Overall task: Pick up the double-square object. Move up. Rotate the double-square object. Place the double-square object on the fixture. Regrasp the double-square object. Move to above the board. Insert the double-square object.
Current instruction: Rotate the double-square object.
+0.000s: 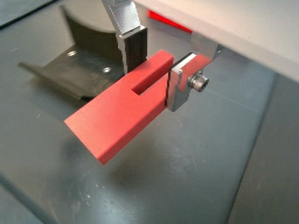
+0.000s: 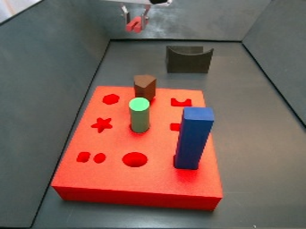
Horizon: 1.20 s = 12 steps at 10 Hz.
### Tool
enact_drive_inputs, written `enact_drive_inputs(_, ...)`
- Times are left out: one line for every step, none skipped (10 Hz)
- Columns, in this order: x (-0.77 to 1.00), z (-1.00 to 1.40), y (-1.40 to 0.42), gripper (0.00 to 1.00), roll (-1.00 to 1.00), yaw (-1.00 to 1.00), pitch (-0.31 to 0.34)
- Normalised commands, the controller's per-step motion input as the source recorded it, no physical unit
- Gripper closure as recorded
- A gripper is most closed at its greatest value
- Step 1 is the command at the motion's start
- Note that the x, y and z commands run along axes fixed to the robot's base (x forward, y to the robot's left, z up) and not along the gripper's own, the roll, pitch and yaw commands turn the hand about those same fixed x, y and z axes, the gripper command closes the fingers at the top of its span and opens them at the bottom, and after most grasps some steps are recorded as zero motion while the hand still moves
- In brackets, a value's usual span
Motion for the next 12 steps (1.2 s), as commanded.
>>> enact_drive_inputs(0.00,-0.01,0.01,1.00,0.00,-1.00,-0.001)
enact_drive_inputs(0.00,-0.01,0.01,1.00,0.00,-1.00,-0.001)
enact_drive_inputs(0.00,-0.01,0.01,1.00,0.00,-1.00,-0.001)
enact_drive_inputs(0.00,-0.01,0.01,1.00,0.00,-1.00,-0.001)
enact_drive_inputs(0.00,-0.01,0.01,1.00,0.00,-1.00,-0.001)
enact_drive_inputs(0.00,-0.01,0.01,1.00,0.00,-1.00,-0.001)
enact_drive_inputs(0.00,-0.01,0.01,1.00,0.00,-1.00,-0.001)
enact_drive_inputs(0.00,-0.01,0.01,1.00,0.00,-1.00,-0.001)
enact_drive_inputs(0.00,-0.01,0.01,1.00,0.00,-1.00,-0.001)
enact_drive_inputs(0.00,-0.01,0.01,1.00,0.00,-1.00,-0.001)
enact_drive_inputs(0.00,-0.01,0.01,1.00,0.00,-1.00,-0.001)
enact_drive_inputs(0.00,-0.01,0.01,1.00,0.00,-1.00,-0.001)
